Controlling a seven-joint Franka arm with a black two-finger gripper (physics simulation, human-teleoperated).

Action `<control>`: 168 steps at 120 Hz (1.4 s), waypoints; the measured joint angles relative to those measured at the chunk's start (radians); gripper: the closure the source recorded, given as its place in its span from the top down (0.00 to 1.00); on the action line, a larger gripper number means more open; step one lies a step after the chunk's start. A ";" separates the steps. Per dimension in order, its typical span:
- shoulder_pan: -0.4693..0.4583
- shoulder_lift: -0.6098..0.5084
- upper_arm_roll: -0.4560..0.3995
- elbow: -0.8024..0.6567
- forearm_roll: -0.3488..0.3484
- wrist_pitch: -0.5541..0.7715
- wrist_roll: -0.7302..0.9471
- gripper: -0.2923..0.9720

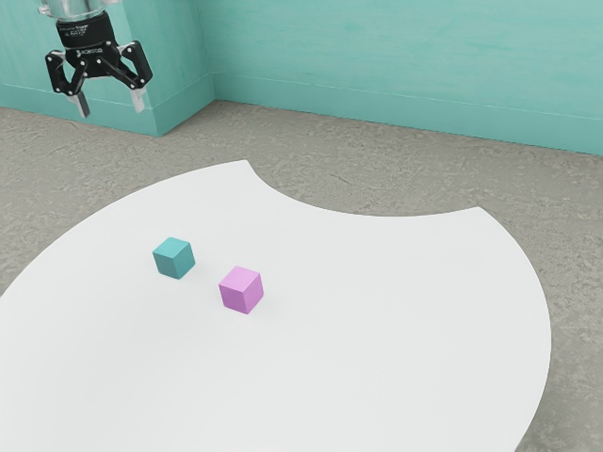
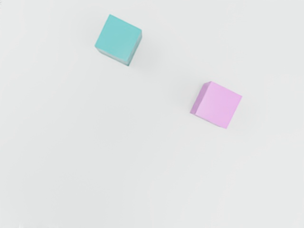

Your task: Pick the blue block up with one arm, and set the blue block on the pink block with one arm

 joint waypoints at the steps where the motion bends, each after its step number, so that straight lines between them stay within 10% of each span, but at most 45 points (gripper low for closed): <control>1: 0.000 0.000 0.000 0.000 0.000 0.000 -0.001 0.77; 82: -0.088 -0.095 -0.096 0.220 0.022 -0.092 -0.067 0.77; 130: -0.004 -0.364 -0.095 -0.607 0.045 0.152 -0.084 0.77; 168: -0.001 -0.289 -0.088 -0.941 0.051 0.542 -0.045 0.77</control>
